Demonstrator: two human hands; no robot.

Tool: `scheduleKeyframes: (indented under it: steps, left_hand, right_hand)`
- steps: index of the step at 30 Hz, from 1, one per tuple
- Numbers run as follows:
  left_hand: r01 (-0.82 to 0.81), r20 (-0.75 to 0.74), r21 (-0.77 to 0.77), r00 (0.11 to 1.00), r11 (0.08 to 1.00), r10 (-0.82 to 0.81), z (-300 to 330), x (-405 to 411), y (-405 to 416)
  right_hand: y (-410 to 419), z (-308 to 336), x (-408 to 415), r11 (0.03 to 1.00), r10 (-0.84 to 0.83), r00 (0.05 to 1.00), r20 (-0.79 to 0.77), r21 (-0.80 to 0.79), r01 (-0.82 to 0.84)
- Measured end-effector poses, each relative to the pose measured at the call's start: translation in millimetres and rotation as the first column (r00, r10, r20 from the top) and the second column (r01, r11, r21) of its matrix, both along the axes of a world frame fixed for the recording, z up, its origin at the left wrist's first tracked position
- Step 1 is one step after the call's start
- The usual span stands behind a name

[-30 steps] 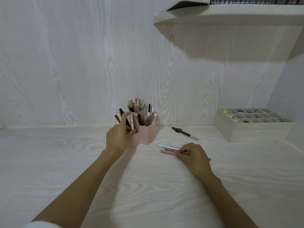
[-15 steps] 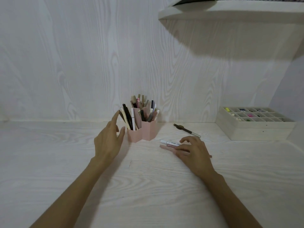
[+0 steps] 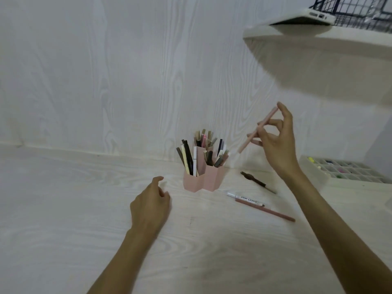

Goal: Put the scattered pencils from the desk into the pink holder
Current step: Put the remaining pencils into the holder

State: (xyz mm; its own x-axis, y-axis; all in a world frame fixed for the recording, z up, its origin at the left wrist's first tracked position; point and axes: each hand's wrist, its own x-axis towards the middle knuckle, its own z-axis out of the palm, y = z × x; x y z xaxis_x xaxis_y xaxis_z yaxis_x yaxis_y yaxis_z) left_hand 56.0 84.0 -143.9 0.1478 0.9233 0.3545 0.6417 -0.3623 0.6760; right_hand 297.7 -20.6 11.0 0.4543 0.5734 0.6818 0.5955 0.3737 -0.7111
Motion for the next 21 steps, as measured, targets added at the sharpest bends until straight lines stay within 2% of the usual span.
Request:
scheduleKeyframes:
  steps: [2,6,11,16,19,21]
  left_hand:
    - [0.000,0.002,-0.012,1.000,1.000,0.000,1,0,0]
    - [0.011,0.006,-0.002,1.000,1.000,-0.011,1,-2,-1]
    - [0.016,0.014,0.008,1.000,1.000,-0.016,-1,-1,-1]
    - [0.003,0.014,0.018,1.000,1.000,-0.003,-2,-1,0]
    - [0.002,0.021,0.002,1.000,1.000,-0.002,-2,-1,0]
    - [0.006,0.020,-0.002,1.000,1.000,-0.006,-2,-2,0]
  right_hand:
    - [34,18,-12,0.997,-0.073,0.994,0.078,0.014,0.072]
    - [83,15,-33,0.982,-0.134,0.967,0.218,-0.100,0.159]
    - [103,9,-35,0.972,-0.218,0.956,0.197,-0.039,0.230]
    - [102,-12,-35,0.909,-0.113,0.840,0.531,-0.287,0.303]
    - [105,-18,-34,0.871,-0.010,0.830,0.558,-0.403,0.282]
    - [105,-14,-31,0.836,-0.006,0.819,0.574,-0.446,0.319]
